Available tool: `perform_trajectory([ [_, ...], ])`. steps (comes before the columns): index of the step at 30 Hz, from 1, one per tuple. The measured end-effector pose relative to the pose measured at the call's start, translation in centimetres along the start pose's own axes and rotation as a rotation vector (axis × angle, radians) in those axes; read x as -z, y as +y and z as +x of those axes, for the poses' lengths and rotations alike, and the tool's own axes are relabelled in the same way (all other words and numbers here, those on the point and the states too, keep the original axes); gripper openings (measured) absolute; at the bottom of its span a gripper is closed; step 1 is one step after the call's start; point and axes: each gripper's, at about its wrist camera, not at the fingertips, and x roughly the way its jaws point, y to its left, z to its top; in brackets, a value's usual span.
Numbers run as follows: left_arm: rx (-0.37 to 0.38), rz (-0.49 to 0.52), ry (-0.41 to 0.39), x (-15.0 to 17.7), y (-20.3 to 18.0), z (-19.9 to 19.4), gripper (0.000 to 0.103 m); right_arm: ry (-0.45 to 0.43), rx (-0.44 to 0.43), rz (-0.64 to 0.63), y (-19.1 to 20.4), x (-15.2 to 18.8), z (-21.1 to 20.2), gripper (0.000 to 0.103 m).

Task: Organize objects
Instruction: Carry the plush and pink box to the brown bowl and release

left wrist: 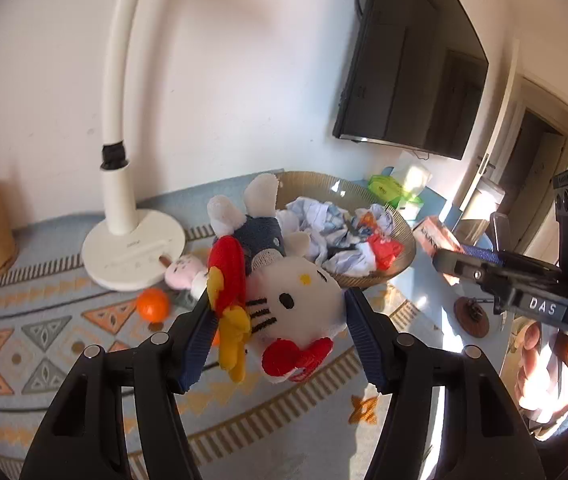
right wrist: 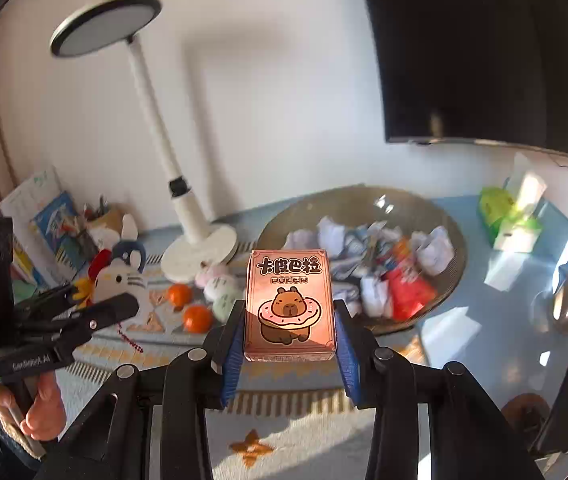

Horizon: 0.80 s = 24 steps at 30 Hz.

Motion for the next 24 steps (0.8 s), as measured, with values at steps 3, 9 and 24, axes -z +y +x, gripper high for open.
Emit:
perform_trajectory([
  [3,0.007,0.042,-0.023,-3.6,-1.9,2.7,0.060,-0.092,0.050,0.126,-3.1,-2.7,0.5,0.040],
  [9,0.037,0.032,-0.005,-7.1,-3.1,10.1,0.060,-0.080,0.100,0.216,-6.2,-5.1,6.2,0.040],
  [24,-0.060,-0.026,0.005,-5.0,-0.5,10.6,0.102,0.094,0.036,0.253,-8.1,-1.3,8.2,0.044],
])
